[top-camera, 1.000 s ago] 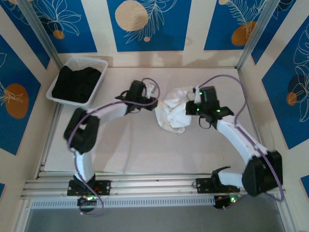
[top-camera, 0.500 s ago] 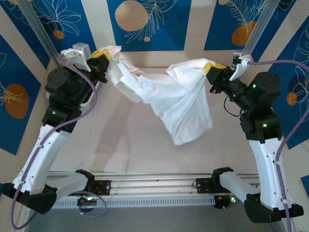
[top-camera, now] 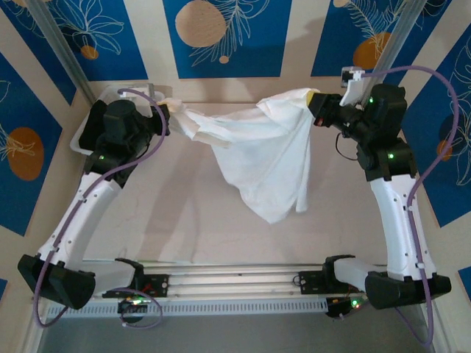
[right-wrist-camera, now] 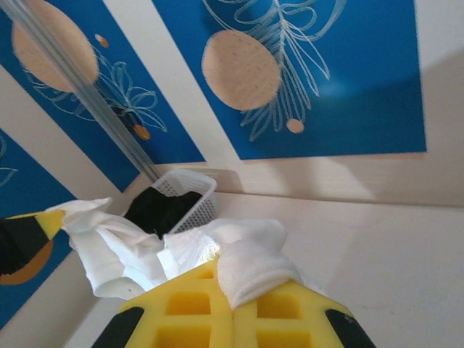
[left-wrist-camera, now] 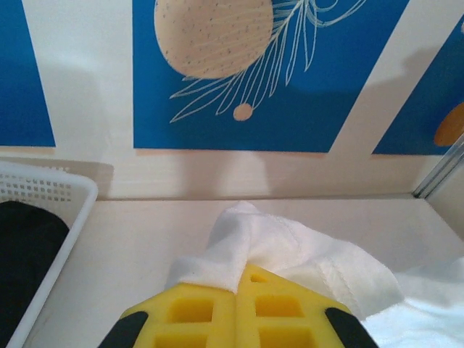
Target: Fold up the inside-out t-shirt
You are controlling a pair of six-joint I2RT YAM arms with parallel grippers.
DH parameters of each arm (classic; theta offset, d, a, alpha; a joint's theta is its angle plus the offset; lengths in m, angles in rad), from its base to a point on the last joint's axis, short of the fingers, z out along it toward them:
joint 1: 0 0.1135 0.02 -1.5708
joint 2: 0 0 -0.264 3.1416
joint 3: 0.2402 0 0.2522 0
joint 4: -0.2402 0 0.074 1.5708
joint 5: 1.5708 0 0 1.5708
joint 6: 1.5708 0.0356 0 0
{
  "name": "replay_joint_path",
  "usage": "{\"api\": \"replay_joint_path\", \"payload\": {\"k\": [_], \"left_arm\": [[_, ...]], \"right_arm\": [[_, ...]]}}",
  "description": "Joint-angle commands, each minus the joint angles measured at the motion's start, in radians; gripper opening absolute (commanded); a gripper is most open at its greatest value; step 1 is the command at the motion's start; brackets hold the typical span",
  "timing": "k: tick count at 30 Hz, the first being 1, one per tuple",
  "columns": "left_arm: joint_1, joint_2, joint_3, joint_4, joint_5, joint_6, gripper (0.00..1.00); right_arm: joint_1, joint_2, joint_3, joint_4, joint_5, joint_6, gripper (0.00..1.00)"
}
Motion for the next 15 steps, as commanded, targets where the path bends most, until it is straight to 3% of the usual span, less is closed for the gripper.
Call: {"api": "replay_joint_path", "payload": {"k": [1, 10, 15], "left_arm": [[0.011, -0.114, 0.062, 0.036, 0.024, -0.018, 0.00], [0.010, -0.416, 0.028, 0.105, 0.024, -0.042, 0.00], [0.010, -0.390, 0.076, 0.093, 0.024, -0.028, 0.00]], "right_arm": [[0.037, -0.049, 0.062, 0.059, -0.063, 0.002, 0.00], [0.141, -0.245, -0.059, 0.209, -0.113, 0.040, 0.00], [0.166, -0.283, -0.102, 0.262, -0.056, 0.076, 0.01]]}}
